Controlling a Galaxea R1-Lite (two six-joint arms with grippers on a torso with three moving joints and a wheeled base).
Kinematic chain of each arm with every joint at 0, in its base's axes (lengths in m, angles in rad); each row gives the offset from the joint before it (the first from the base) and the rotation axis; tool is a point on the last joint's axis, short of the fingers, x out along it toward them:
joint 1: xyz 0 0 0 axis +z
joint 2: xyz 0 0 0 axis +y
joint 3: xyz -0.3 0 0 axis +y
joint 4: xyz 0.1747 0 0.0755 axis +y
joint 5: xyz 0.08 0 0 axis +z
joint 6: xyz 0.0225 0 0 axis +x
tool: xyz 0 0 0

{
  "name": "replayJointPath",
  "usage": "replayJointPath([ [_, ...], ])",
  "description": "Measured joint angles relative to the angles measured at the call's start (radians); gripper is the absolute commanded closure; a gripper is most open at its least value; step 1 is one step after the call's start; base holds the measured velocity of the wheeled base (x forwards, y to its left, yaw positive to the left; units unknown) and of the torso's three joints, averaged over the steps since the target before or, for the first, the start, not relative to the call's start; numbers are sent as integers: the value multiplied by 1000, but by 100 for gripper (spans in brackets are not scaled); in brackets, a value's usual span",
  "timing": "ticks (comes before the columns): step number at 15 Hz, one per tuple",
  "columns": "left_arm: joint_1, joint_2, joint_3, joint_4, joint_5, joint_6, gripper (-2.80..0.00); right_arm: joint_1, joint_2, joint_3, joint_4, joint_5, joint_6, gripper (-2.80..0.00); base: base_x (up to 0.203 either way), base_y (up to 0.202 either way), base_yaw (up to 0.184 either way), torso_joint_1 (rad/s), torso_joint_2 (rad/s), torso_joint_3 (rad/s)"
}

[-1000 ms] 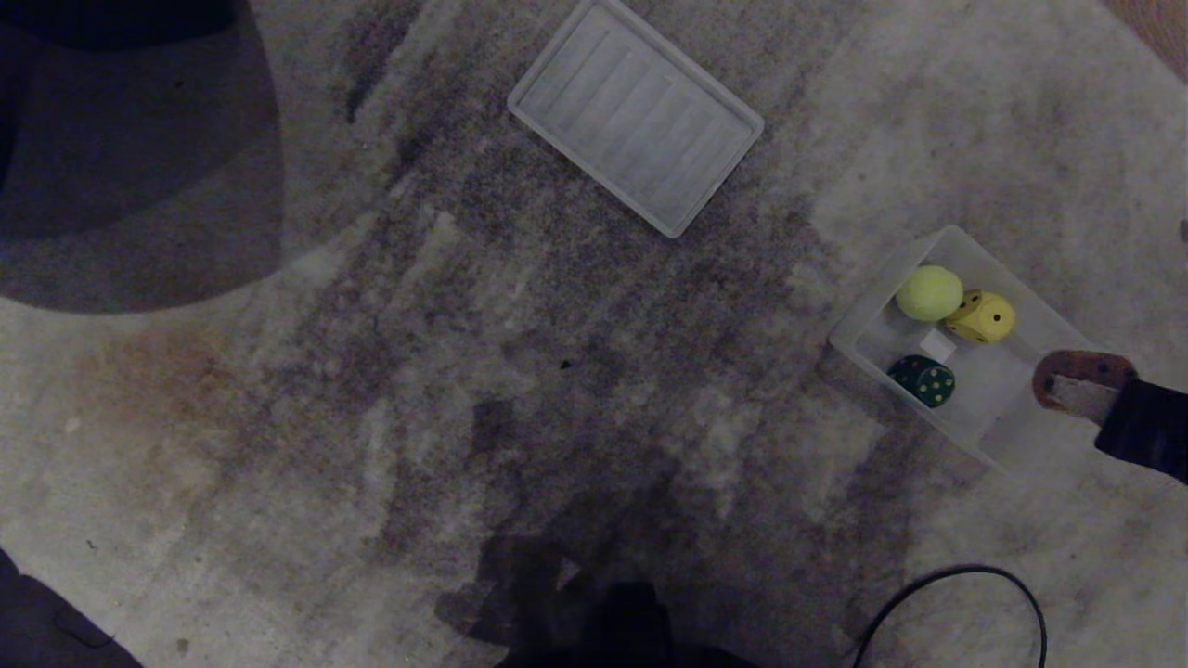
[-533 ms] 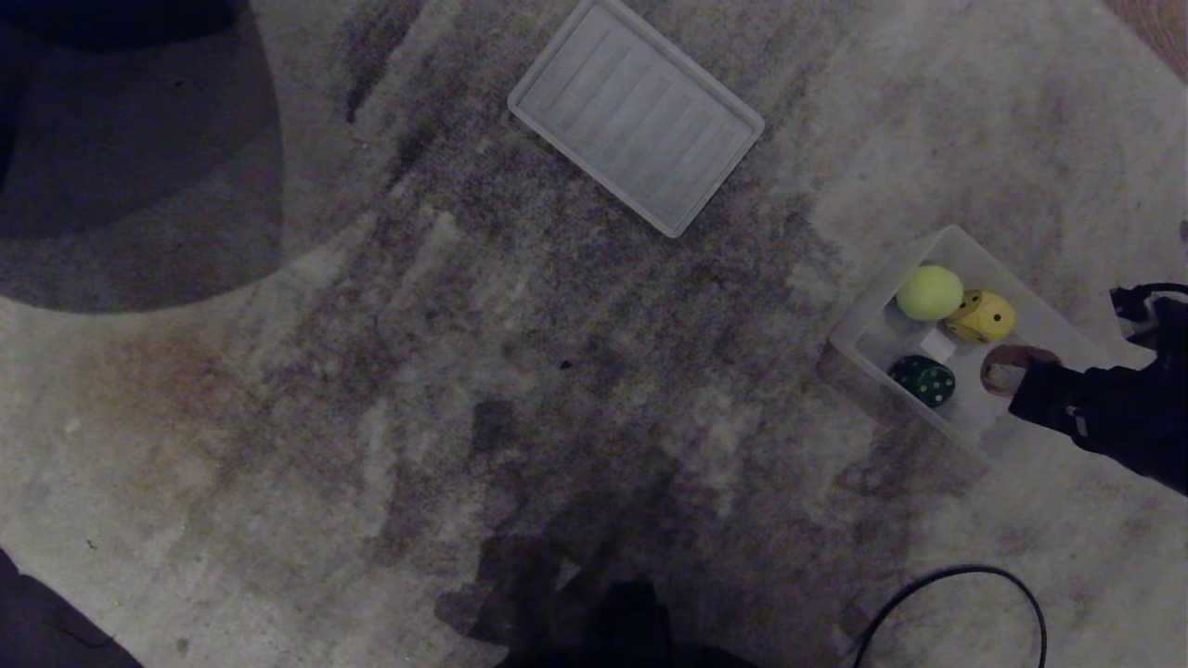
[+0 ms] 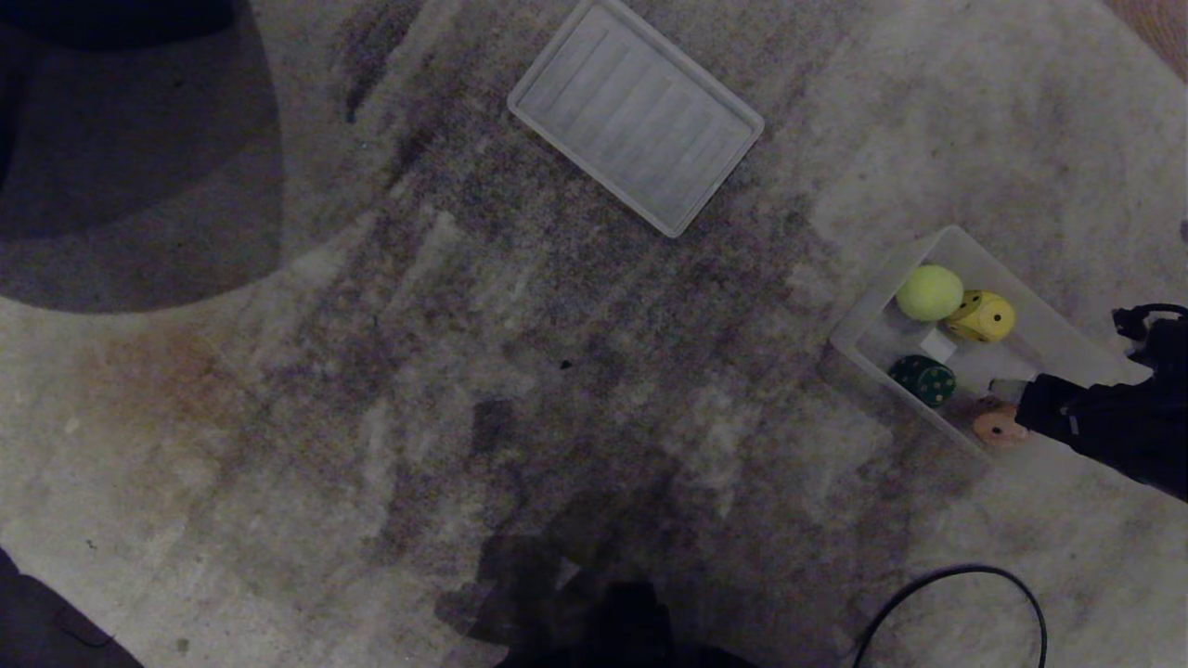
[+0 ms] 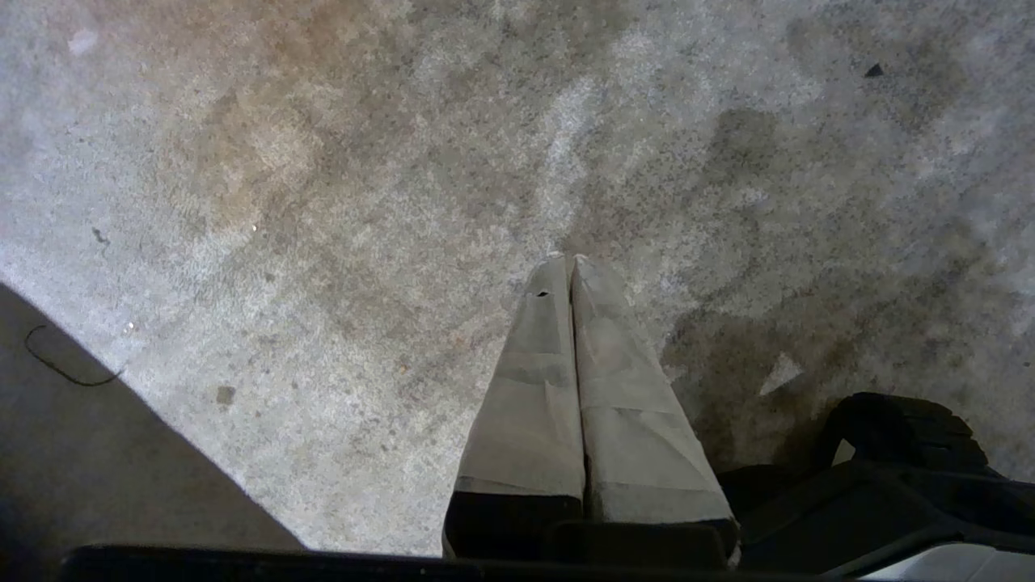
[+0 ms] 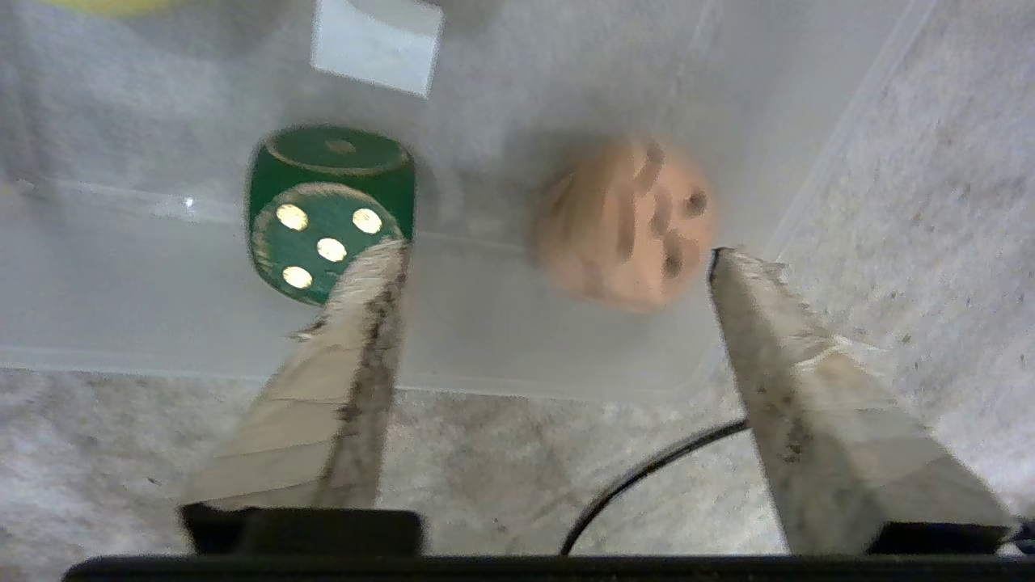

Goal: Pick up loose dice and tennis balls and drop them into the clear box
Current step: Put the toys in the box, then pick up toys out of the box

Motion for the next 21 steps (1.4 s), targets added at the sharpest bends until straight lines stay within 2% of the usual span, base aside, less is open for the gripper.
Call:
replayJointPath([
  [2,0,0,0,0,0,0,0,0,-11,6,1,0,0,-280,0,0,0,0,0,0],
  [3,0,0,0,0,0,0,0,0,-33,10,3,1,-2,0,0,0,0,0,0,0],
  [6,0,0,0,0,0,-1,0,14,-131,18,39,3,-14,0,0,0,0,0,0,0],
  [8,0,0,0,0,0,0,0,24,-231,19,113,4,-29,0,0,0,0,0,0,0],
  [18,0,0,0,0,0,0,0,114,-1035,35,822,6,-47,0,0,0,0,0,0,0],
  [21,0,0,0,0,0,0,0,118,-1258,120,931,-1,-78,0,0,0,0,0,0,0],
])
